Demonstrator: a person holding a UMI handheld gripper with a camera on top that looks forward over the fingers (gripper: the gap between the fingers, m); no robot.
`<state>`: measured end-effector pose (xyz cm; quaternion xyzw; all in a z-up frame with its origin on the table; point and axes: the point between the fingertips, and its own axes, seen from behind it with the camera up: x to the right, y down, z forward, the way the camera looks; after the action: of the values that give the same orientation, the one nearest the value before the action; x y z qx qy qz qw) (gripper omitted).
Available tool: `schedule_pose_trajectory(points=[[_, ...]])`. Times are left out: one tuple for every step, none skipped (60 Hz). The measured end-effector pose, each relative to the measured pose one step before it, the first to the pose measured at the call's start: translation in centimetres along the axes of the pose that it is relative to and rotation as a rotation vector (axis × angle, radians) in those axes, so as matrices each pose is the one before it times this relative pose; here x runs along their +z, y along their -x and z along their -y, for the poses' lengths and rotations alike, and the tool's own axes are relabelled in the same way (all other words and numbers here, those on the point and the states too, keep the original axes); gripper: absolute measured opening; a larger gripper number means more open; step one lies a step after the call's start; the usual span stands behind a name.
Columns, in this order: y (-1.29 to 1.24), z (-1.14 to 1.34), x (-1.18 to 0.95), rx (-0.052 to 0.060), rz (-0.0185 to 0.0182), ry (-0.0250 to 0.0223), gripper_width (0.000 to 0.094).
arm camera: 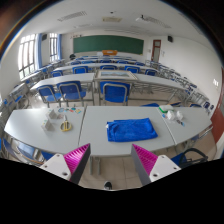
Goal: Fold towel
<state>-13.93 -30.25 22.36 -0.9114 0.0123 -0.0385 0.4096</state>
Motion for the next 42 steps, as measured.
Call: schedule_pose_trajectory(points=[[-0.130,-0.294,1.453,0.0023,0.00956,-0.00172,0.0852],[-0.050,-0.203,1.335,0.0026,0.00951,-0.00105,0.0852],[-0.073,-0.197,1.298,0.0029,0.00974,-0.00068,0.0852],[-0.042,-0.171,1.322,0.0028,0.01057,-0.00101,0.0852],[-0.062,-0.162,1.279,0.0021,0.01054,-0.00198,0.0852],[-0.087,-0.117,1.289,0.0011,0.00965,-0.00255,0.0853],[-0.138,-0.132,1.271,0.0007,0.00848,-0.00181,0.0850],[-0.094,-0.133,1.228,0.0001,0.00754,-0.00053,0.0849],[-0.105,-0.114,1.249,-0.0009,0.00693,-0.00005,0.0848],[-0.165,-0.071,1.248,-0.0011,0.00595,-0.00054,0.0849],[-0.191,-0.054,1.233,-0.0011,0.00384,-0.00161,0.0851],[-0.219,-0.028,1.194,-0.0010,0.00191,-0.00102,0.0852],[-0.285,-0.037,1.204,-0.0010,-0.00008,0.00052,0.0851],[-0.281,-0.090,1.139,-0.0018,0.00005,0.00370,0.0850],[-0.253,-0.104,1.105,-0.0031,0.00092,0.00647,0.0850],[-0.214,-0.112,1.087,-0.0031,0.00157,0.00670,0.0852],[-0.278,-0.036,1.028,-0.0022,0.00002,0.00452,0.0852],[-0.295,0.046,1.024,-0.0007,-0.00203,0.00265,0.0851],[-0.270,0.002,0.947,-0.0006,-0.00180,0.00277,0.0850],[-0.229,0.014,0.895,-0.0011,-0.00037,0.00280,0.0848],[-0.166,0.023,0.877,-0.0011,0.00118,0.00282,0.0850],[-0.129,0.022,0.854,-0.0013,0.00265,0.00286,0.0851],[-0.057,-0.009,0.791,-0.0016,0.00299,0.00390,0.0850],[-0.079,-0.025,0.724,-0.0022,0.00268,0.00430,0.0850],[-0.106,-0.016,0.699,-0.0025,0.00154,0.00473,0.0850],[-0.089,-0.042,0.668,-0.0023,0.00109,0.00392,0.0851],[0.010,-0.002,0.657,-0.0026,0.00220,0.00361,0.0849],[-0.038,-0.054,0.600,-0.0029,0.00260,0.00400,0.0849],[0.031,-0.044,0.573,-0.0034,0.00233,0.00403,0.0850],[0.028,-0.053,0.527,-0.0038,0.00245,0.00430,0.0848],[0.056,-0.040,0.454,-0.0036,0.00214,0.00426,0.0848],[0.078,-0.025,0.413,-0.0037,0.00222,0.00347,0.0849],[0.065,-0.026,0.414,-0.0037,0.00153,0.00288,0.0848],[-0.018,-0.057,0.357,-0.0053,-0.00258,0.00251,0.0851],[-0.201,0.049,0.269,-0.0093,-0.01003,-0.00181,0.0855],[-0.206,0.272,0.260,-0.0145,-0.01207,-0.00985,0.0852],[-0.081,0.159,0.175,-0.0176,-0.00590,-0.00628,0.0850],[0.132,0.132,0.113,-0.0128,0.00084,-0.00601,0.0846],[0.022,0.116,0.077,-0.0058,-0.00066,-0.00393,0.0843],[0.075,-0.018,0.058,0.0004,0.00017,0.00050,0.0828],[0.079,-0.043,0.053,0.0049,0.00147,0.00258,0.0804],[0.045,-0.087,0.038,0.0053,0.00281,0.00337,0.0778]])
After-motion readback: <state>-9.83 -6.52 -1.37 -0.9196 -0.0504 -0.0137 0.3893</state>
